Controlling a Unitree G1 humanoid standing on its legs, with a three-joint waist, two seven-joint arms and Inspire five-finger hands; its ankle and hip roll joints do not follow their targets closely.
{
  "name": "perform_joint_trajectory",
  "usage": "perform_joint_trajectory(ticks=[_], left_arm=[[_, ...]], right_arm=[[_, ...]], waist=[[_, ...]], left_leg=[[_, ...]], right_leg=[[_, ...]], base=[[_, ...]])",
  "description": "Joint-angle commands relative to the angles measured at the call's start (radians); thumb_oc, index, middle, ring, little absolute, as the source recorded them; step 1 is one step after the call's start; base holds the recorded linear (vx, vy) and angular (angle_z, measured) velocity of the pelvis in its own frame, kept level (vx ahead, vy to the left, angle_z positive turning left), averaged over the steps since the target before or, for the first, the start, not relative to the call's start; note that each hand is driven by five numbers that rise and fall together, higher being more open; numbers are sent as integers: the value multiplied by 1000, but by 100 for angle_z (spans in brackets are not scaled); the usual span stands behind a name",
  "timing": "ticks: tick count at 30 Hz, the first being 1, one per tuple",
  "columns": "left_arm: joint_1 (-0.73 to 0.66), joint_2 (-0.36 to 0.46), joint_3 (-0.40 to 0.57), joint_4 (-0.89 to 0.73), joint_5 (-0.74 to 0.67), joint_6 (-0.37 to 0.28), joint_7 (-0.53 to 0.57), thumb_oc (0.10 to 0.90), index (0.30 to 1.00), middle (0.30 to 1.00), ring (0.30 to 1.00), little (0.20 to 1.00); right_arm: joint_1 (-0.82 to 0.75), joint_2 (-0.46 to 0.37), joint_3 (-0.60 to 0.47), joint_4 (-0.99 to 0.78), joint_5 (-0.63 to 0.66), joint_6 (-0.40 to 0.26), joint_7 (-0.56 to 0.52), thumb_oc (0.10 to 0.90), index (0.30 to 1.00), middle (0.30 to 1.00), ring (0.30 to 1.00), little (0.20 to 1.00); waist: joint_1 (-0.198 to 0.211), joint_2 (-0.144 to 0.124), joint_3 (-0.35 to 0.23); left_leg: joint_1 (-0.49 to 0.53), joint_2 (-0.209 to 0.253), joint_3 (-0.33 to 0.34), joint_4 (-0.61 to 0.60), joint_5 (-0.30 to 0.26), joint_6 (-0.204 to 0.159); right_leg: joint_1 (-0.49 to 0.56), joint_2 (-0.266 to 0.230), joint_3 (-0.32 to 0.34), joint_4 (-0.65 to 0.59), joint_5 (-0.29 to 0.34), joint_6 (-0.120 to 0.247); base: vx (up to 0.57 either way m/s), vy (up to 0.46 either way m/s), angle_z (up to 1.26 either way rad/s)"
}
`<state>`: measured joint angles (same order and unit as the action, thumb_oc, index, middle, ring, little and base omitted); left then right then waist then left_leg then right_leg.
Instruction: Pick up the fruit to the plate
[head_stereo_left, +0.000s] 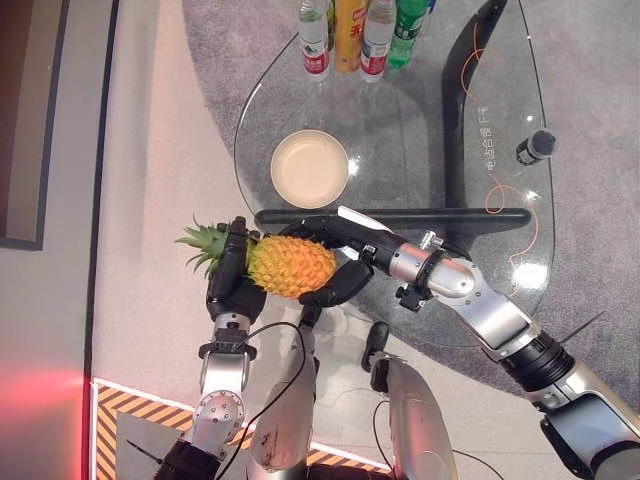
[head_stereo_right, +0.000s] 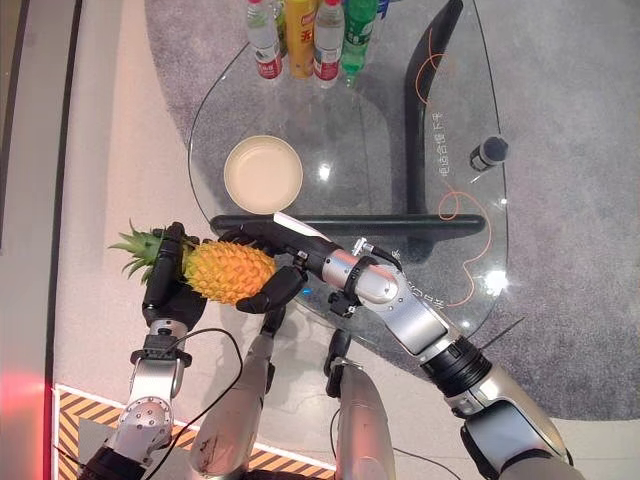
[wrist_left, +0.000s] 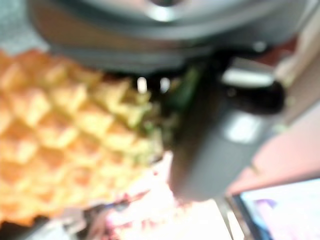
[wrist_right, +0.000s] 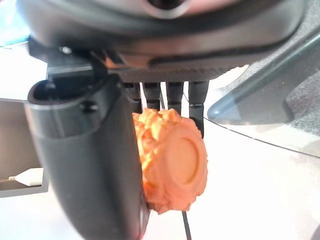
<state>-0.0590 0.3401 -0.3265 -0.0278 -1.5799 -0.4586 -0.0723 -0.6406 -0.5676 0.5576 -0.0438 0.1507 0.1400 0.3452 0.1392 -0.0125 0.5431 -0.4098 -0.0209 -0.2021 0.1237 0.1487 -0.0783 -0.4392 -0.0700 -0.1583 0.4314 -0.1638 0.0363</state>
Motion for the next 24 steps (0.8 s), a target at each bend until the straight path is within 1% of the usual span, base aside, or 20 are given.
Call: perform_joint_trajectory(ticks=[1, 2, 4, 5, 6, 9, 11, 15, 24], left_arm=[[-181, -39, 176, -225, -60, -133, -140, 100, 300, 300, 300, 200], [-182, -38, 176, -226, -58, -134, -137, 100, 300, 300, 300, 200], [-182, -38, 177, -227, -49, -137, -132, 100, 300, 300, 300, 200], [-182, -38, 178, -225, -45, -141, -131, 100, 300, 300, 300, 200], [-184, -38, 179, -224, -42, -143, -131, 100, 300, 300, 300, 200], [-185, -35, 185, -221, -26, -151, -123, 100, 300, 300, 300, 200], [-186, -35, 192, -216, 10, -164, -110, 100, 300, 300, 300, 200], [-184, -40, 205, -198, 52, -178, -91, 100, 300, 300, 300, 200], [-165, -51, 246, -158, 104, -202, -88, 100, 300, 300, 300, 200]], right_arm=[[15, 86, 136, -85, 59, -99, 54, 100, 300, 300, 300, 200], [16, 86, 136, -85, 59, -100, 39, 100, 300, 300, 300, 200], [21, 86, 124, -81, 58, -95, -29, 100, 300, 300, 300, 200], [24, 87, 116, -75, 51, -96, -55, 583, 714, 714, 714, 683], [26, 86, 110, -71, 42, -97, -73, 800, 900, 900, 900, 900], [44, 76, 82, -68, 39, -116, -158, 800, 900, 900, 900, 900], [64, 72, 49, -66, 30, -127, -208, 800, 900, 900, 900, 900], [97, 62, -9, -74, 13, -132, -277, 800, 900, 900, 900, 900], [222, 30, -151, -122, -34, -140, -352, 800, 900, 900, 900, 900]], waist=[[14, -59, -23], [14, -59, -23], [12, -60, -23], [10, -61, -23], [8, -62, -23], [0, -60, -23], [-8, -60, -23], [-22, -60, -23], [-60, -65, -23]], left_leg=[[24, -115, 38, 130, -184, 73], [24, -115, 38, 130, -185, 74], [24, -115, 39, 131, -186, 75], [22, -115, 40, 132, -187, 76], [22, -115, 41, 131, -187, 76], [22, -113, 46, 129, -187, 78], [24, -112, 49, 126, -187, 80], [20, -112, 56, 127, -186, 82], [13, -104, 80, 128, -190, 86]], right_leg=[[89, 56, 84, -221, 156, 47], [89, 56, 83, -221, 156, 47], [87, 56, 83, -220, 156, 48], [85, 56, 84, -219, 157, 48], [84, 57, 86, -220, 157, 48], [81, 57, 90, -218, 157, 50], [80, 59, 94, -218, 158, 51], [72, 60, 100, -214, 159, 53], [54, 61, 116, -205, 161, 60]], base=[[0, 0, 0], [0, 0, 0], [0, 0, 0], [0, 0, 0], [0, 0, 0], [-5, 21, 0], [-5, 16, 0], [-6, 16, 1], [-1, 11, 0]])
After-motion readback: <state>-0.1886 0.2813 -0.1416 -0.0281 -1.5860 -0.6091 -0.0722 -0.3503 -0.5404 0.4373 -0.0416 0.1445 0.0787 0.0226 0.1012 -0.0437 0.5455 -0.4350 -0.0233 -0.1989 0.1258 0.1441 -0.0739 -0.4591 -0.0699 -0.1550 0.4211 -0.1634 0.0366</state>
